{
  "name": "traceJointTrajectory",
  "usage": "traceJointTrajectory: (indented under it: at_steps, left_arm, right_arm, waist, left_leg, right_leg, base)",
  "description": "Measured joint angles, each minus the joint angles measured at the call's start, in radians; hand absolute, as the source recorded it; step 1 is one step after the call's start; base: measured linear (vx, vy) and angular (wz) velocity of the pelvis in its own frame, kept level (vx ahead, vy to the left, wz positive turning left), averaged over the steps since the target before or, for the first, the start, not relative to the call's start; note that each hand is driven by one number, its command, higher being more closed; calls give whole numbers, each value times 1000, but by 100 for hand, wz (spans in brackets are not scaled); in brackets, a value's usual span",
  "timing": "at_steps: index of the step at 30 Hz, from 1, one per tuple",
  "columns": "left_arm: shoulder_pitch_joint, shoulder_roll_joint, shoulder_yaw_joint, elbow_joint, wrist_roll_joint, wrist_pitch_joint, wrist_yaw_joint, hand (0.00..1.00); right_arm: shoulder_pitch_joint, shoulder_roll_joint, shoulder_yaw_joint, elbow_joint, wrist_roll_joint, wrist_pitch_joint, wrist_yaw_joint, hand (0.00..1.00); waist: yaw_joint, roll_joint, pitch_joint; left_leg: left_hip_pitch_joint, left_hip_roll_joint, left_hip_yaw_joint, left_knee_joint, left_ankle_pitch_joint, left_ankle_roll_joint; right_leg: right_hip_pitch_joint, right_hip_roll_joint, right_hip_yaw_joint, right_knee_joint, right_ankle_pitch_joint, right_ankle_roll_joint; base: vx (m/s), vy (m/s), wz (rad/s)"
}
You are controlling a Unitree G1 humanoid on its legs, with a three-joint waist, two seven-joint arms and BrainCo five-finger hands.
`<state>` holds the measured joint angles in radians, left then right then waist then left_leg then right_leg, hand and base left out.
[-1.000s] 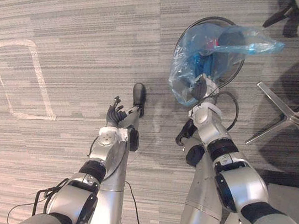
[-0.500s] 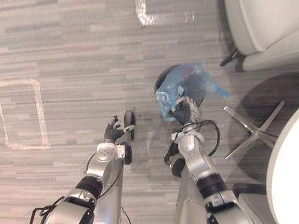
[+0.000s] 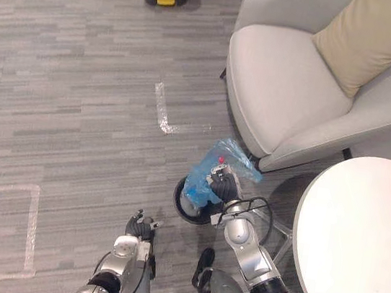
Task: Gather rubbish on tea table into small bin, then transfer packed bag to large trash can.
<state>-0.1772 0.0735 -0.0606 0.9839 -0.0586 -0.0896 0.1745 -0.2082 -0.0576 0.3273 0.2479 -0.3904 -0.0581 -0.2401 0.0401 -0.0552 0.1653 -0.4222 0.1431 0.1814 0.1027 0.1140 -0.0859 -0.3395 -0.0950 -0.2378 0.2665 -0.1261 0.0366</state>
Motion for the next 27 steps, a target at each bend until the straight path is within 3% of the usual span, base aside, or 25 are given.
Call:
traceJointTrajectory:
  at_steps: [6, 11, 16, 27]
  left_arm:
    - [32, 56, -65, -98, 1, -8, -27, 0]
    - [69, 112, -137, -331, 1, -29, -46, 0]
    - [81, 196, -208, -502, 19, -75, -73, 0]
    - [57, 237, -370, -573, 36, -82, -140, 0]
  right_arm:
    - [34, -31, -9, 47, 42, -9, 53, 100]
    - [34, -88, 10, 28, 88, -25, 95, 100]
    - [41, -185, 72, -127, 168, -69, 151, 100]
    - [24, -259, 147, -257, 339, -91, 241, 100]
  waist:
    - [-3, 5, -30]
    - [-5, 13, -64]
    - [-12, 22, -98]
    - [-41, 24, -138]
  left_leg:
    - [110, -10, 20, -105, 38, -3]
    - [167, -22, 29, -166, 54, 2]
    - [217, -32, 34, -205, 49, -4]
    - [268, -27, 28, -205, 49, -2]
  right_leg:
    - [91, 10, 20, -100, 44, 9]
    - [123, 9, 39, -144, 65, 19]
    - [163, 7, 67, -199, 91, 29]
    - [224, 27, 107, -257, 123, 21]
  base:
    - [32, 21, -12]
    - [-15, 36, -9]
    - [17, 41, -16]
    - [51, -7, -13]
